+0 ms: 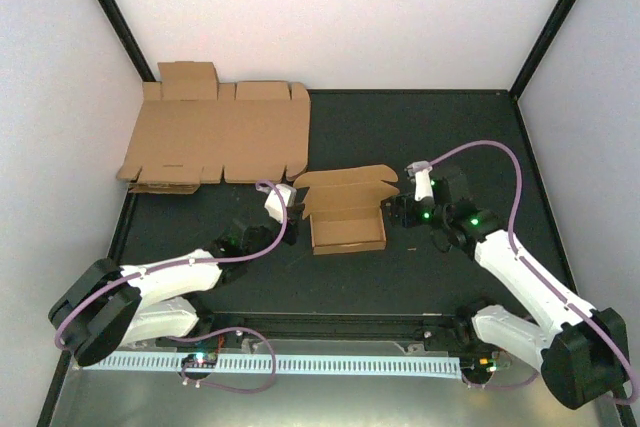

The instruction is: Fold the paper box

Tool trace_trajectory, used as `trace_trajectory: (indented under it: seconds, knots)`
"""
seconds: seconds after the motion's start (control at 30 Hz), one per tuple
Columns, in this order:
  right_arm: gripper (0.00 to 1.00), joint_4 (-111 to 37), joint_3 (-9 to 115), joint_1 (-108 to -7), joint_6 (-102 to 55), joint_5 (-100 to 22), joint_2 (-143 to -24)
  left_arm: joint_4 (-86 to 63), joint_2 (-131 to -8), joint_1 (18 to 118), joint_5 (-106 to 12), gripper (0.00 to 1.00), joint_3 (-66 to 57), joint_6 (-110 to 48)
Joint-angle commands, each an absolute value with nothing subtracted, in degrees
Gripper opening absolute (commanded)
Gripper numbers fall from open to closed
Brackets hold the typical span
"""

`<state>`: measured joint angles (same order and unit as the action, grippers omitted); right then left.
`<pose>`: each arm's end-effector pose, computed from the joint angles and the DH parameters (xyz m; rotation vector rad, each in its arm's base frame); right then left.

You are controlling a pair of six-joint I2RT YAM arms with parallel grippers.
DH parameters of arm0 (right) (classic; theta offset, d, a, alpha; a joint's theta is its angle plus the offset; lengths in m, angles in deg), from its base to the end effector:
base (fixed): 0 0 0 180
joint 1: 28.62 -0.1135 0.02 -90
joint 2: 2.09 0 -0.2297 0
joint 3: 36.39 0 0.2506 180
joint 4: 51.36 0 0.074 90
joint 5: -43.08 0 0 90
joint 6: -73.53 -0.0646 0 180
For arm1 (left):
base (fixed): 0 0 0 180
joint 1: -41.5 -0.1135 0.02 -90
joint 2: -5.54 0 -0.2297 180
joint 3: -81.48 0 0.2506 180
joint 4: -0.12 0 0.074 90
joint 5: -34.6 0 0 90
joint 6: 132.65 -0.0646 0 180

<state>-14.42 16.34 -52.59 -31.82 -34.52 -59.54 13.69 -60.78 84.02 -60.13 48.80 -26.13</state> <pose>0.2215 0.1137 0.1954 -0.2908 2.3339 0.5950 0.1999 -0.1761 0.1375 0.3872 1.9298 -0.6072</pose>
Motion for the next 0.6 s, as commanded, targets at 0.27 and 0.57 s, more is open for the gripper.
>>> trace_trajectory:
  seconds: [0.27,0.57]
  knots:
    - [0.85,-29.8,13.4,-50.3,-29.4,-32.5,-63.8,14.2,-60.2,84.6,-60.1,0.02,48.2,-26.9]
    - [0.73,-33.0,14.7,-46.7,-28.1,-27.2,-69.7,13.8,-59.9,84.7,-60.6,0.02,48.2,-27.1]
